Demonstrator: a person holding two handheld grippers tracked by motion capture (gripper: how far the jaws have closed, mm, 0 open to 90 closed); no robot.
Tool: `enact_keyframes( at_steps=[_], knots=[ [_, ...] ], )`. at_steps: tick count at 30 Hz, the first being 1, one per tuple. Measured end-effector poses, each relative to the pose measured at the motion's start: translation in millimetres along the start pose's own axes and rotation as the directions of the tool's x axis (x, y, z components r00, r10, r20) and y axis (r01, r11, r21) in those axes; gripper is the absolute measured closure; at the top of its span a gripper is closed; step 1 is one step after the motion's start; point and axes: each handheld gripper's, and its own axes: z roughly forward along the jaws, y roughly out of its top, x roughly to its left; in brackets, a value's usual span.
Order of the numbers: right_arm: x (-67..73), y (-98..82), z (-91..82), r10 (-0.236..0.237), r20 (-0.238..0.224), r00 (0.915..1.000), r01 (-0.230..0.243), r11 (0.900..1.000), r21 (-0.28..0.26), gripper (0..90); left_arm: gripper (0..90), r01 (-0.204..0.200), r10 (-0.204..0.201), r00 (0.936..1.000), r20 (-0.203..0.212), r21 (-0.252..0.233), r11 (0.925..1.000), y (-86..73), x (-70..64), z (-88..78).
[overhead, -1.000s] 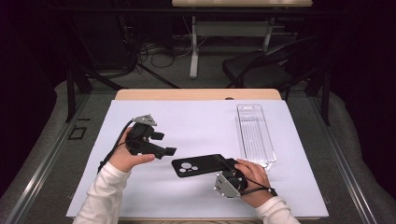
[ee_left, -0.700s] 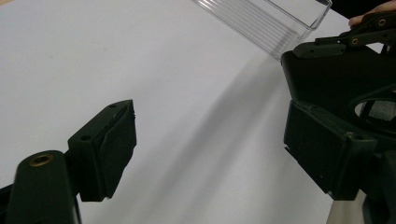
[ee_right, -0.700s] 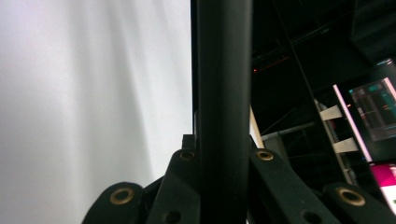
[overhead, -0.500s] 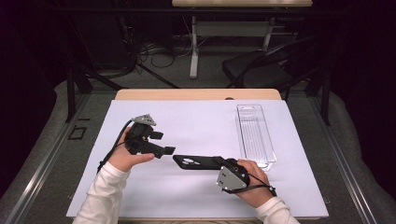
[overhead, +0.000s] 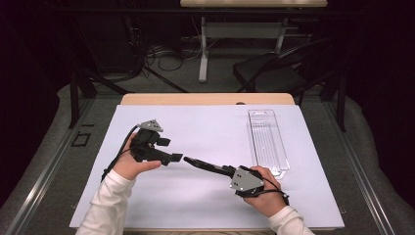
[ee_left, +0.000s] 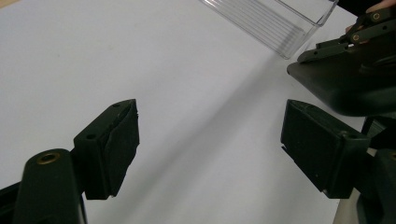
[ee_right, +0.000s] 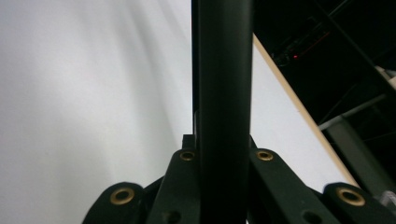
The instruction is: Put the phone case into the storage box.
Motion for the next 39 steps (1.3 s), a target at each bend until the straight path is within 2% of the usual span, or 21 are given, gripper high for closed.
enact_keyframes(
  at_steps=[4, 5, 8, 10, 11, 14, 22, 25, 30, 36, 39],
  knots=[
    [-2.6, -1.3, 0.1, 0.068, -0.041, 0.9968, -0.068, 0.998, -0.015, 88.0, 20.6, -0.009, 0.009, 0.9999, 0.007, -0.004, 1.0000, 0.4, -0.8, 0.5],
    [-2.6, -1.3, 0.1, 0.068, -0.041, 0.9968, -0.068, 0.998, -0.015, 88.0, 21.2, -0.009, 0.009, 0.9999, 0.007, -0.004, 1.0000, 0.4, -0.8, 0.5],
    [-5.1, -3.0, -0.1, 0.132, -0.074, 0.9886, -0.134, 0.990, -0.036, 88.1, 21.8, -0.019, 0.019, 0.9996, 0.021, -0.017, 0.9997, 0.6, -1.9, 0.6],
    [-5.6, -3.4, -0.3, 0.144, -0.082, 0.9861, -0.148, 0.988, -0.041, 88.1, 21.8, -0.024, 0.024, 0.9994, 0.025, -0.017, 0.9996, 0.7, -2.3, 0.7],
    [-6.4, -4.0, -0.3, 0.167, -0.096, 0.9812, -0.173, 0.984, -0.051, 88.1, 21.9, -0.027, 0.028, 0.9989, 0.039, -0.019, 0.9994, 1.1, -3.5, 1.5],
    [-6.9, -4.9, 0.3, 0.194, -0.118, 0.9738, -0.202, 0.978, -0.059, 88.1, 21.8, -0.032, 0.034, 0.9976, 0.060, -0.021, 0.9993, 1.6, -5.7, 3.2],
    [-7.2, -7.2, 2.9, 0.237, -0.146, 0.9604, -0.250, 0.965, -0.075, 88.1, 24.5, -0.037, 0.039, 0.9942, 0.100, -0.021, 0.9991, 2.5, -11.5, 7.2],
    [-7.9, -8.8, 3.6, 0.259, -0.161, 0.9526, -0.274, 0.958, -0.081, 88.0, 27.6, -0.041, 0.042, 0.9921, 0.118, -0.011, 0.9991, 2.8, -13.6, 8.9],
    [-8.3, -10.0, 4.0, 0.270, -0.170, 0.9479, -0.287, 0.954, -0.088, 88.0, 30.0, -0.048, 0.048, 0.9905, 0.129, 0.000, 0.9988, 4.0, -19.1, 11.2],
    [-8.1, -10.4, 4.8, 0.280, -0.184, 0.9421, -0.301, 0.949, -0.094, 88.0, 32.6, -0.076, 0.078, 0.9875, 0.137, -0.020, 0.9969, 5.6, -25.7, 14.0],
    [-8.3, -10.5, 4.8, 0.289, -0.193, 0.9376, -0.311, 0.946, -0.096, 88.0, 33.1, -0.098, 0.102, 0.9833, 0.151, -0.033, 0.9947, 6.5, -28.9, 16.0]
  ],
)
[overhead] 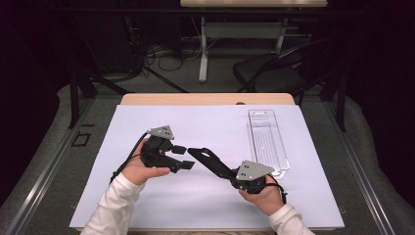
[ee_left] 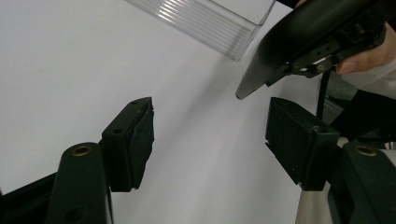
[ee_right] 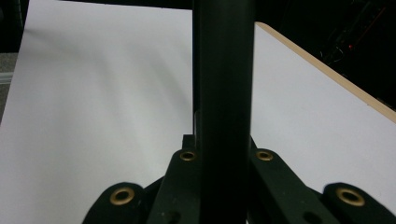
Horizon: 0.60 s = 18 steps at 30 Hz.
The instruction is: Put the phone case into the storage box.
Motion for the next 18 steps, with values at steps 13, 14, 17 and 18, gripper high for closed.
enact_keyframes(
  at_steps=[13, 14, 17, 18],
  knots=[
    [0.5, -0.9, 1.7, 0.022, -0.026, 0.9994, -0.022, 1.000, -0.015, 88.0, 40.3, -0.044, 0.045, 0.9986, 0.027, -0.039, 0.9983, 3.1, -7.7, 2.0],
    [0.5, -0.9, 1.9, 0.022, -0.027, 0.9994, -0.022, 1.000, -0.015, 88.0, 40.4, -0.050, 0.052, 0.9981, 0.032, -0.039, 0.9980, 3.5, -9.2, 2.5],
    [0.9, -0.9, 2.3, 0.022, -0.032, 0.9992, -0.023, 1.000, -0.017, 88.0, 41.4, -0.059, 0.060, 0.9978, 0.029, -0.038, 0.9976, 4.1, -10.7, 3.2],
    [1.0, -0.9, 2.4, 0.023, -0.034, 0.9992, -0.023, 1.000, -0.017, 88.0, 41.5, -0.062, 0.063, 0.9975, 0.030, -0.036, 0.9974, 4.1, -10.8, 3.7]
  ],
)
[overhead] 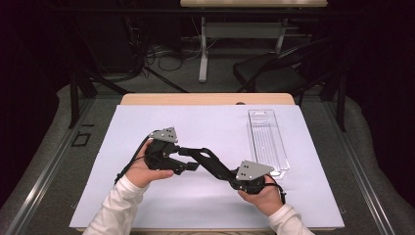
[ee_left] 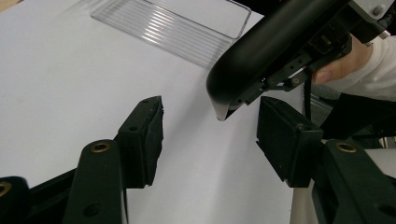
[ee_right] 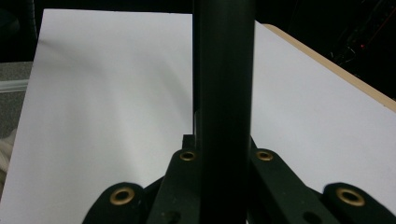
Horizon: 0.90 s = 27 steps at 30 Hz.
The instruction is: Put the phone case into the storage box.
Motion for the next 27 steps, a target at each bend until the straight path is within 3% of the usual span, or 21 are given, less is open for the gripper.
enact_keyframes(
  at_steps=[13, 27],
  knots=[
    [1.5, 0.1, 1.7, 0.005, -0.014, 0.9999, -0.005, 1.000, -0.007, 88.0, 42.4, -0.010, 0.010, 0.9999, 0.009, 0.003, 0.9999, 1.2, -2.7, 2.6],
    [3.7, 0.0, 4.6, 0.019, -0.042, 0.9989, -0.019, 1.000, -0.011, 88.0, 49.0, -0.031, 0.031, 0.9991, 0.028, -0.011, 0.9995, 2.5, -5.2, 4.2]
  ],
)
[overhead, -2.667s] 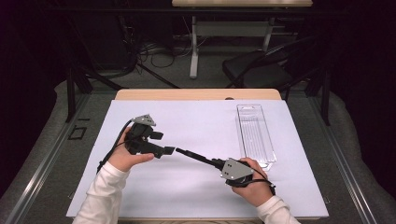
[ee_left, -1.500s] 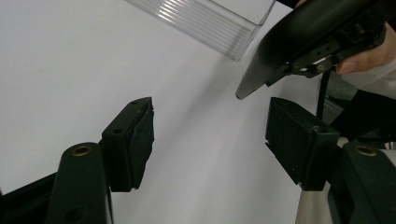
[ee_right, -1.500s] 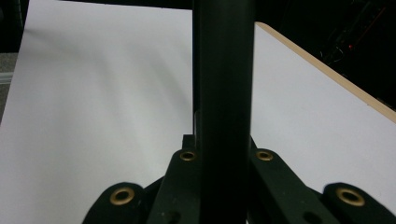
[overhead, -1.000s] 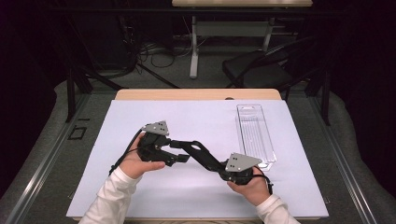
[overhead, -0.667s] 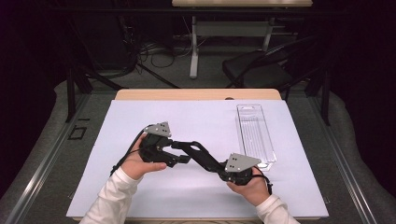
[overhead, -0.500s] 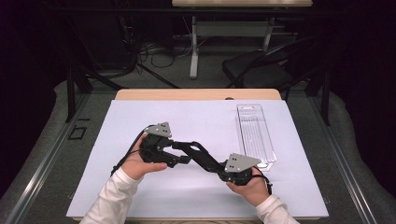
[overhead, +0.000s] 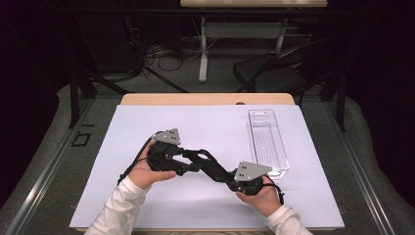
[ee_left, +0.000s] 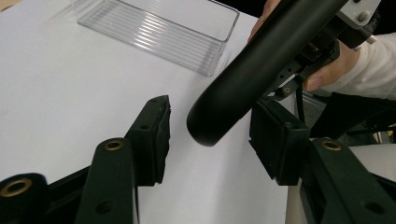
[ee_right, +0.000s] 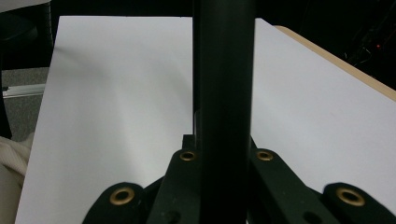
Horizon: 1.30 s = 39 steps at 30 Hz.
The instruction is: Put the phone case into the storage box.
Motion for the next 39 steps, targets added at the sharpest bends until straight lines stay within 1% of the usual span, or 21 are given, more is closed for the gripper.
enact_keyframes(
  at_steps=[4, 10, 16, 17, 22, 27, 30, 39],
  knots=[
    [0.5, -0.2, 0.9, -0.001, -0.005, 1.0000, 0.001, 1.000, 0.000, 88.0, 51.0, -0.004, 0.004, 1.0000, 0.001, -0.003, 1.0000, 0.3, -0.4, -0.1],
    [0.7, -0.4, 1.4, 0.006, -0.014, 0.9999, -0.006, 1.000, -0.003, 88.0, 54.5, -0.012, 0.012, 0.9997, 0.022, -0.012, 0.9999, 0.7, -1.5, -0.2],
    [1.2, -0.4, 1.8, 0.008, -0.024, 0.9997, -0.009, 1.000, -0.004, 88.0, 56.2, -0.021, 0.021, 0.9994, 0.027, -0.017, 0.9996, 1.1, -2.3, -0.5],
    [1.6, -0.3, 2.1, 0.008, -0.029, 0.9996, -0.009, 1.000, -0.004, 88.0, 56.7, -0.024, 0.025, 0.9993, 0.027, -0.024, 0.9994, 1.2, -2.4, -0.7],
    [1.5, -0.5, 2.4, 0.010, -0.029, 0.9995, -0.010, 1.000, -0.002, 88.0, 58.9, -0.025, 0.026, 0.9992, 0.029, -0.026, 0.9993, 1.3, -2.4, -1.3],
    [1.1, -0.7, 2.4, 0.016, -0.031, 0.9994, -0.016, 1.000, -0.004, 88.0, 63.1, -0.029, 0.030, 0.9989, 0.037, -0.032, 0.9991, 1.3, -2.7, -1.8],
    [1.2, -0.8, 2.4, 0.017, -0.032, 0.9994, -0.017, 1.000, -0.004, 88.0, 65.3, -0.026, 0.027, 0.9988, 0.041, -0.030, 0.9992, 1.0, -2.4, -2.2],
    [0.5, -1.0, 2.4, 0.023, -0.036, 0.9991, -0.024, 1.000, -0.009, 87.9, 68.9, -0.015, 0.017, 0.9981, 0.060, -0.044, 0.9989, -0.1, -0.6, -3.0]
  ],
)
